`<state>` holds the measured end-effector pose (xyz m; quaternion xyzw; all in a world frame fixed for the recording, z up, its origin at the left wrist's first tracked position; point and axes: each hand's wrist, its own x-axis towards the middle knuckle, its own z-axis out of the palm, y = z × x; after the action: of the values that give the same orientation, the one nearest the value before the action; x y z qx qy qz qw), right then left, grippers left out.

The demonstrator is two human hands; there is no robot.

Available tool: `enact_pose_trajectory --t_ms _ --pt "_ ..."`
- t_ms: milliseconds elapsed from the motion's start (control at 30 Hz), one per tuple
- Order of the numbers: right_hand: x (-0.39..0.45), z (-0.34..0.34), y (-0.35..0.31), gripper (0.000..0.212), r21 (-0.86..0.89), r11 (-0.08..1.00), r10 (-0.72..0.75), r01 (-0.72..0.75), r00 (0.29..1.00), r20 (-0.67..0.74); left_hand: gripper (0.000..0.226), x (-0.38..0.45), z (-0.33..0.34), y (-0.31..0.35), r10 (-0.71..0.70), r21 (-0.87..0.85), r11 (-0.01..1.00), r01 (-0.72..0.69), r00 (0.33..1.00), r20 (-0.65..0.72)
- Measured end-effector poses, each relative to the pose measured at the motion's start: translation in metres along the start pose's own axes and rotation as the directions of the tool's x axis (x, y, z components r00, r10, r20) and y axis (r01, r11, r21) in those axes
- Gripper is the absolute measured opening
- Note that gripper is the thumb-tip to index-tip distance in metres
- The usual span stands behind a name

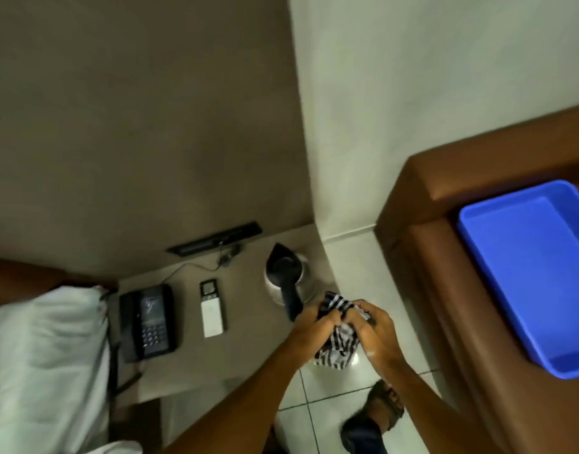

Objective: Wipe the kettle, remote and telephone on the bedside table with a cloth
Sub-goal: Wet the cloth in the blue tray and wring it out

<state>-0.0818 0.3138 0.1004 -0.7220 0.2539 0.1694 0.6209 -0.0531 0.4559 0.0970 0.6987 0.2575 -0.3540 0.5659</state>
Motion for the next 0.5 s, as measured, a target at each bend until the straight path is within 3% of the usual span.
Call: enact_pose_trajectory --t_ms 133,300,500 --pt "-0.016 0.074 0.024 0.010 -0.021 0.997 0.069 -0.068 0.997 0.036 0.017 -0.011 -0.080 -0.050 0.032 0.067 0.997 -0.028 0.998 -0.052" --pt "-0.029 0.127 0.041 0.006 -0.009 1.000 0.021 -0.024 0.980 -0.200 0.022 -0.016 -0.149 -0.104 0.046 0.088 0.996 -0.034 0.990 -0.131" --pt "-0.003 0.161 0.035 0.036 -0.031 0.998 0.042 -0.051 0.968 -0.246 0.018 -0.014 -0.180 -0.131 0.016 -0.115 0.993 -0.040 0.979 -0.203"
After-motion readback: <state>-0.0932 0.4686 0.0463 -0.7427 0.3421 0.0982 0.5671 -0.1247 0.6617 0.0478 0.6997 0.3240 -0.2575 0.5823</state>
